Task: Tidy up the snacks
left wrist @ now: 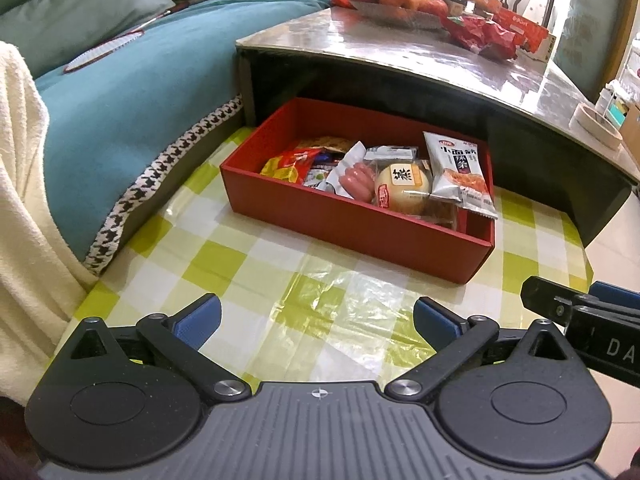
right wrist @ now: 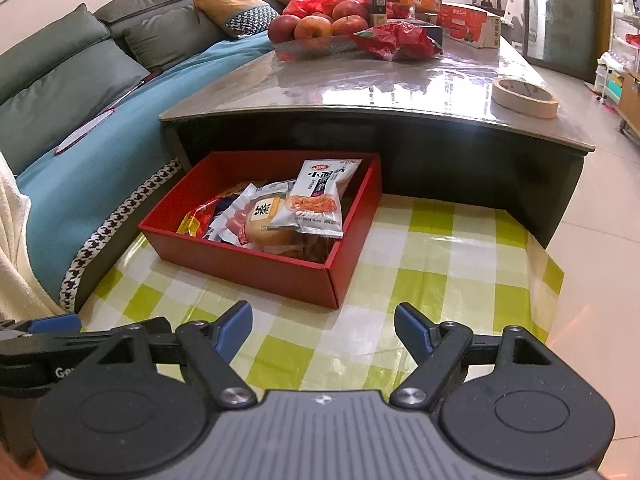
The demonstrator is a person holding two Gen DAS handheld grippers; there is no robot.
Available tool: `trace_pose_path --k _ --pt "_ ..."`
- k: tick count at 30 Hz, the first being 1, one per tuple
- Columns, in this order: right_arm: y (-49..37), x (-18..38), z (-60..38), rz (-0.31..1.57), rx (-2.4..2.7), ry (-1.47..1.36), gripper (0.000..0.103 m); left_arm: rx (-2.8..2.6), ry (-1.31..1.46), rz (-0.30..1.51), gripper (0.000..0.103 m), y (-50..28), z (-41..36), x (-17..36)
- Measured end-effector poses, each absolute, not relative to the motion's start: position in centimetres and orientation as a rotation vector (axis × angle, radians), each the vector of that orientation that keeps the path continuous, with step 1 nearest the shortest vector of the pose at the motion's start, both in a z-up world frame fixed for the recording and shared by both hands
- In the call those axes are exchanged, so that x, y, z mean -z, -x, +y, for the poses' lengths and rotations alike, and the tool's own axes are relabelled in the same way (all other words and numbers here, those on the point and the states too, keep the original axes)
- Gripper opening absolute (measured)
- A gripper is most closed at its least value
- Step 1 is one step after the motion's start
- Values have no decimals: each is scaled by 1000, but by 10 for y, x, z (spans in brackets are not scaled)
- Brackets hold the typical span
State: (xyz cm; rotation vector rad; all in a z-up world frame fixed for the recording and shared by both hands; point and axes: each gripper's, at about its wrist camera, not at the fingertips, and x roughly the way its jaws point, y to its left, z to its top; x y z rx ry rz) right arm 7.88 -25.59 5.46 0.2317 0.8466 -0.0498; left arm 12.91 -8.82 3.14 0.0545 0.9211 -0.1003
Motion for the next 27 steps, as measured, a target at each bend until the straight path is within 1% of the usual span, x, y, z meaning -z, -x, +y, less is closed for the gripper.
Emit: trace_pose_path --k 27 --pt "-66 -54 -249 857 31 -214 82 85 -78 905 103 -113 -87 -33"
